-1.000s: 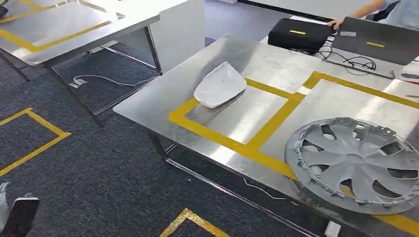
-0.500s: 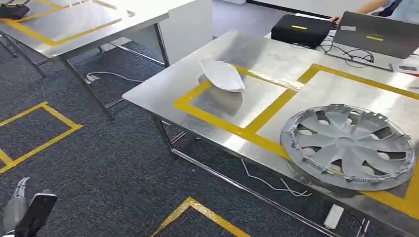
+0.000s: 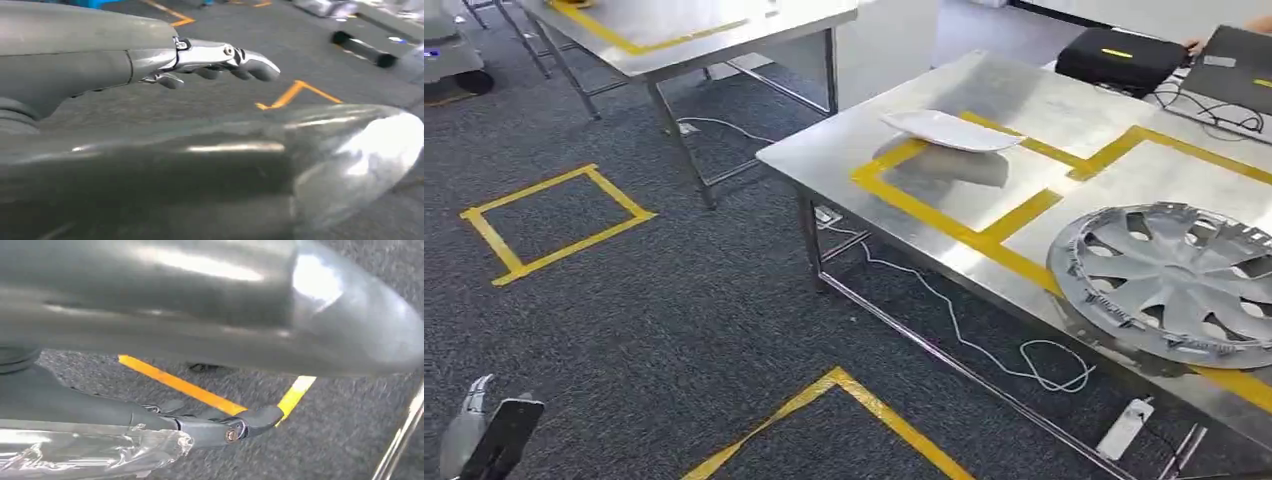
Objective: Take the parts from the cabinet and place them on the table.
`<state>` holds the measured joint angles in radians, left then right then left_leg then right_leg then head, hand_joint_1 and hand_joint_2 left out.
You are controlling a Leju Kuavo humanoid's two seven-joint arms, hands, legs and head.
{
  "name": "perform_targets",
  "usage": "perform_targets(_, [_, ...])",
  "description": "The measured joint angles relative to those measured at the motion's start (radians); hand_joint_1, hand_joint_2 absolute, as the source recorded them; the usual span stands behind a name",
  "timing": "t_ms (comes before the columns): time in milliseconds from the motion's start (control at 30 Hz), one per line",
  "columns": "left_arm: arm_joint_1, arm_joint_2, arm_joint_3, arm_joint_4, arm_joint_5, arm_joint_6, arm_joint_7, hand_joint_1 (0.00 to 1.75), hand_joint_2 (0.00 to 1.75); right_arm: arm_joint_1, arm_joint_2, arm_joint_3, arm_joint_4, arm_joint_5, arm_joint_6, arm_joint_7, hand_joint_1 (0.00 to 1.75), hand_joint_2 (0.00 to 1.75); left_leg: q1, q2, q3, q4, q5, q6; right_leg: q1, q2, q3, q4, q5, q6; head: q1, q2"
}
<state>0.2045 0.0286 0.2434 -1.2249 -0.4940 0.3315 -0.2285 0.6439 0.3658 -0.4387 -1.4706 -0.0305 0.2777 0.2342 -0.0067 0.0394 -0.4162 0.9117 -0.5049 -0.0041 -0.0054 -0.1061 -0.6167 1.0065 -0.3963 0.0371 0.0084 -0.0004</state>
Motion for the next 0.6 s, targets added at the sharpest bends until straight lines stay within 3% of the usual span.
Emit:
perform_targets(33, [0.0,-0.001,0.001,0.001,0.005,-0.011,0.013,0.0,0.0,0.003,0.0,0.0,0.0,0.0,-0.003,-0.006,0.0,0.0,0.0,-0.01,-0.011,0.0,0.012,0.007,0.001,0.056,-0.014,0.031,-0.055,0.005,0.002,0.0])
perform_targets(67, [-0.002,-0.005,0.005,0.002,0.011,-0.026,0.022,0.0,0.0,0.005,0.0,0.002,-0.001,0.001,-0.01,-0.013,0.0,0.0,0.0,-0.021,-0.024,0.0,0.024,0.013,0.004,0.086,-0.027,0.091,-0.12,0.007,0.001,0.0])
perform_targets(100, [-0.003,-0.011,0.013,0.003,0.022,-0.042,0.033,0.0,0.0,0.005,0.0,0.003,-0.001,0.002,-0.017,-0.018,0.0,0.0,-0.003,-0.036,-0.043,0.001,0.039,0.017,0.006,0.101,-0.046,0.177,-0.181,0.005,0.003,0.0])
perform_targets(133, [-0.001,-0.022,0.025,0.008,0.035,-0.062,0.049,0.0,0.0,0.004,0.0,0.003,-0.004,0.002,-0.029,-0.025,0.0,0.0,-0.008,-0.047,-0.061,0.001,0.054,0.019,0.007,0.104,-0.058,0.25,-0.215,0.002,0.001,0.0])
perform_targets(167, [0.002,-0.032,0.041,0.016,0.045,-0.08,0.065,0.0,0.0,0.005,0.0,0.003,-0.008,0.0,-0.035,-0.03,0.0,0.0,-0.012,-0.059,-0.079,0.002,0.068,0.021,0.01,0.104,-0.059,0.293,-0.216,-0.004,0.002,0.0])
perform_targets(200, [0.008,-0.045,0.064,0.031,0.049,-0.102,0.087,0.0,0.0,0.005,0.0,0.003,-0.015,-0.001,-0.039,-0.033,0.0,0.0,-0.015,-0.07,-0.098,0.003,0.083,0.021,0.014,0.104,-0.041,0.296,-0.186,-0.011,0.001,0.0])
perform_targets(267, [0.021,-0.068,0.109,0.065,0.041,-0.136,0.118,0.0,0.0,0.006,0.0,0.002,-0.03,-0.003,-0.041,-0.041,0.0,0.0,-0.017,-0.091,-0.132,0.006,0.109,0.019,0.025,0.115,0.043,0.2,-0.107,-0.028,0.001,0.0])
perform_targets(300, [0.029,-0.08,0.133,0.081,0.034,-0.159,0.13,0.0,0.0,0.007,-0.001,0.002,-0.04,0.0,-0.046,-0.051,0.0,0.0,-0.017,-0.103,-0.148,0.007,0.122,0.018,0.029,0.137,0.109,0.11,-0.09,-0.035,0.002,0.0])
perform_targets(333, [0.037,-0.097,0.161,0.094,0.013,-0.192,0.13,0.0,0.0,0.01,-0.001,0.0,-0.054,0.006,-0.054,-0.067,0.0,0.0,-0.017,-0.114,-0.16,0.01,0.134,0.015,0.03,0.194,0.19,-0.002,-0.119,-0.042,0.001,0.0])
perform_targets(367, [0.044,-0.111,0.193,0.099,-0.005,-0.224,0.126,0.0,0.0,0.015,-0.001,0.0,-0.069,0.011,-0.059,-0.083,0.0,0.0,-0.023,-0.126,-0.169,0.015,0.144,0.015,0.022,0.205,0.243,-0.089,-0.142,-0.045,0.001,0.0])
perform_targets(400, [0.049,-0.127,0.221,0.105,-0.015,-0.253,0.119,0.0,0.0,0.017,-0.001,0.0,-0.075,0.018,-0.061,-0.097,0.0,0.0,-0.022,-0.135,-0.172,0.014,0.159,0.012,0.028,0.195,0.226,-0.082,-0.142,-0.038,-0.002,0.0])
perform_targets(467, [0.058,-0.165,0.304,0.107,-0.032,-0.347,0.112,0.0,0.0,0.025,-0.001,-0.001,-0.106,0.036,-0.068,-0.137,0.0,0.0,-0.022,-0.164,-0.182,0.013,0.177,0.001,0.03,0.168,0.218,-0.076,-0.136,-0.045,0.008,0.0])
perform_targets(500, [0.059,-0.183,0.35,0.107,-0.043,-0.39,0.11,0.0,0.0,0.027,-0.001,-0.001,-0.123,0.042,-0.069,-0.155,0.0,0.0,-0.021,-0.156,-0.186,0.019,0.17,0.0,0.019,0.148,0.209,-0.081,-0.122,-0.052,0.006,0.0])
perform_targets(533, [0.063,-0.211,0.401,0.106,-0.065,-0.434,0.107,0.0,0.0,0.028,-0.002,-0.002,-0.143,0.05,-0.071,-0.178,0.0,0.0,-0.021,-0.109,-0.2,0.048,0.113,-0.005,0.02,0.138,0.198,-0.08,-0.113,-0.058,0.003,0.0])
perform_targets(567, [0.063,-0.235,0.445,0.099,-0.091,-0.483,0.104,0.0,0.0,0.036,-0.002,-0.003,-0.164,0.053,-0.072,-0.202,0.0,0.0,-0.016,-0.076,-0.221,0.115,0.034,-0.014,0.021,0.122,0.186,-0.08,-0.103,-0.063,-0.003,0.0])
perform_targets(600, [0.061,-0.258,0.48,0.089,-0.11,-0.521,0.102,0.0,0.0,0.042,-0.002,-0.003,-0.182,0.055,-0.071,-0.219,0.0,0.0,-0.01,-0.062,-0.241,0.193,-0.031,-0.022,0.022,0.105,0.173,-0.08,-0.093,-0.062,-0.001,0.0])
